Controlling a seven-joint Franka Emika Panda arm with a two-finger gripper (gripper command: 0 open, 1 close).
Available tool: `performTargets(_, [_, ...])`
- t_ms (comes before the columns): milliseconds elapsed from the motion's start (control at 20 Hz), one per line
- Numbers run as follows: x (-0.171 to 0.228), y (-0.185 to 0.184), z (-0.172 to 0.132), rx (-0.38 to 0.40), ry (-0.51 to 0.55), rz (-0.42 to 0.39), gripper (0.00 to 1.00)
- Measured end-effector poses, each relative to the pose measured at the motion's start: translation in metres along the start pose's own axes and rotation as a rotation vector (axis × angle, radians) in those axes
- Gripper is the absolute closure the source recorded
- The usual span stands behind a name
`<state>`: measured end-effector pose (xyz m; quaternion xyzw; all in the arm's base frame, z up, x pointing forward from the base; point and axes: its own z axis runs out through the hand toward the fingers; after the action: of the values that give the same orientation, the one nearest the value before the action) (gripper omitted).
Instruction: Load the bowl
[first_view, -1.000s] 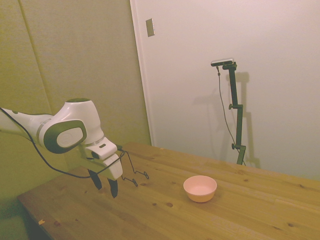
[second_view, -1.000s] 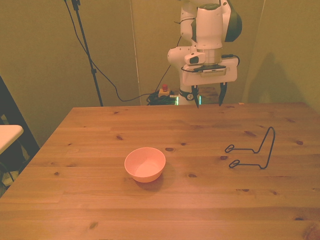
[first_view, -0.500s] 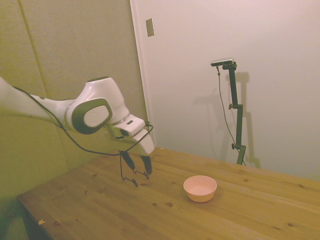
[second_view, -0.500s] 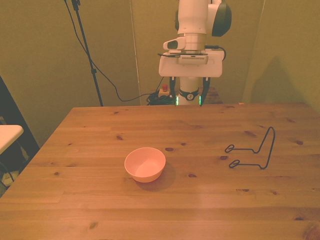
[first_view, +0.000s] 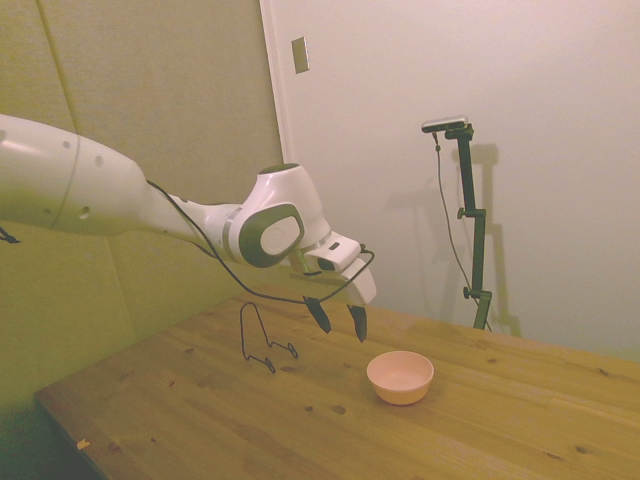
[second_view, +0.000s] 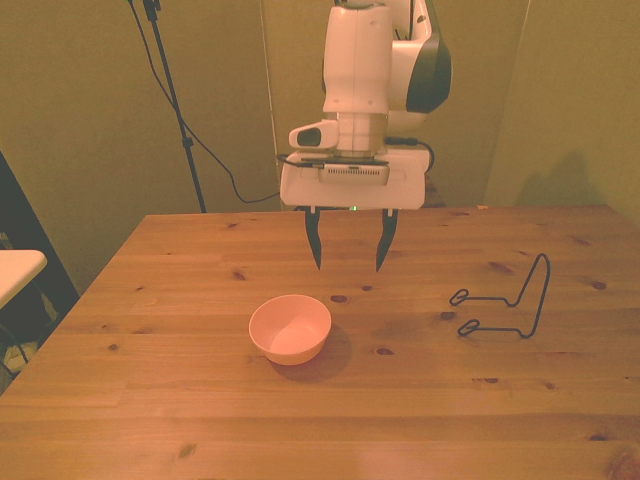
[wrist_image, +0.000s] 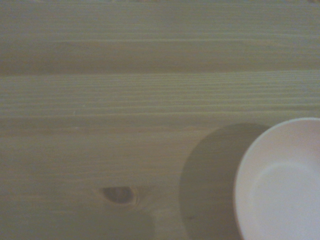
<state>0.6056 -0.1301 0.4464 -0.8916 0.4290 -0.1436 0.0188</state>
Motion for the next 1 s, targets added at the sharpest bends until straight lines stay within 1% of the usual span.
performTargets(200, [0.01,-0.004,0.03,-0.024,-0.002,0.045,0.0])
performTargets(500, [0.017,-0.003,0.067,-0.055,0.003,0.083,0.0])
performTargets(550, [0.018,-0.001,0.072,-0.061,0.002,0.086,1.0])
performTargets(750, [0.023,0.002,0.084,-0.072,0.004,0.094,1.0])
performTargets(1000, [0.025,0.002,0.085,-0.072,0.006,0.098,1.0])
